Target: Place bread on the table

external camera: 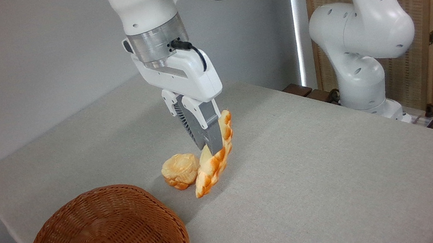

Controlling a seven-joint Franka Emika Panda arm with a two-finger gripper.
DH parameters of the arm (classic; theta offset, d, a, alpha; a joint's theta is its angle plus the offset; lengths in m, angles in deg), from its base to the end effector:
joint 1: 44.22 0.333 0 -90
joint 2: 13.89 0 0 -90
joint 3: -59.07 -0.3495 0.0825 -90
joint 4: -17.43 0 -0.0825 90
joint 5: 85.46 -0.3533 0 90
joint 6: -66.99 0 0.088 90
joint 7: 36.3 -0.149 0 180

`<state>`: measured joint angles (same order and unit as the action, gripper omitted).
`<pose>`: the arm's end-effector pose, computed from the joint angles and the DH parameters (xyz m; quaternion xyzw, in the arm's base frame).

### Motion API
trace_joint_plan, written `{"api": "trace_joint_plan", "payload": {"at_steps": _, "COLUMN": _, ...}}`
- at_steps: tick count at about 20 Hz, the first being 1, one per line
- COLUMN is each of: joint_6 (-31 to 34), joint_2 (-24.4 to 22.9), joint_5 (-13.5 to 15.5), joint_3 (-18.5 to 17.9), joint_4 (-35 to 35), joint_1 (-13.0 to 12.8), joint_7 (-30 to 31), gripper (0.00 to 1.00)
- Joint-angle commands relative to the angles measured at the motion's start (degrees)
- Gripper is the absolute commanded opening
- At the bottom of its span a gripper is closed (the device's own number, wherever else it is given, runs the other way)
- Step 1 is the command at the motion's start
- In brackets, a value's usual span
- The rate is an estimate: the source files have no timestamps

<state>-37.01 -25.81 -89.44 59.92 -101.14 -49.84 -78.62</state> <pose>0.4498 -0.0428 0.5172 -0.9062 0.4208 0.0328 0.0262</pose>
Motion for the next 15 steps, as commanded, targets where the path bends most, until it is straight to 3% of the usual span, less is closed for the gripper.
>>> {"api": "trace_joint_plan", "payload": {"at_steps": 1, "joint_6": -3.5, "joint_2": 0.8, "joint_5": 1.2, "joint_3": -0.6, "joint_4": 0.3, "joint_1": -1.1, "joint_7": -1.0, "gripper": 0.67}}
{"api": "trace_joint_plan", "payload": {"at_steps": 5, "joint_6": -4.5, "joint_2": 1.7, "joint_5": 1.2, "joint_3": -0.6, "joint_4": 0.5, "joint_1": -1.1, "joint_7": -1.0, "gripper": 0.68}}
{"api": "trace_joint_plan", "payload": {"at_steps": 8, "joint_6": -6.6, "joint_2": 1.9, "joint_5": 1.2, "joint_3": -0.6, "joint_4": 0.5, "joint_1": -1.1, "joint_7": -0.7, "gripper": 1.00}}
{"api": "trace_joint_plan", "payload": {"at_steps": 12, "joint_6": -7.1, "joint_2": 1.9, "joint_5": 1.9, "joint_3": -0.7, "joint_4": 0.9, "joint_1": -1.1, "joint_7": -0.1, "gripper": 1.00}}
{"api": "trace_joint_plan", "payload": {"at_steps": 15, "joint_6": -7.8, "joint_2": 3.6, "joint_5": 6.7, "joint_3": -2.8, "joint_4": 3.9, "joint_1": -0.8, "joint_7": 5.3, "gripper": 1.00}}
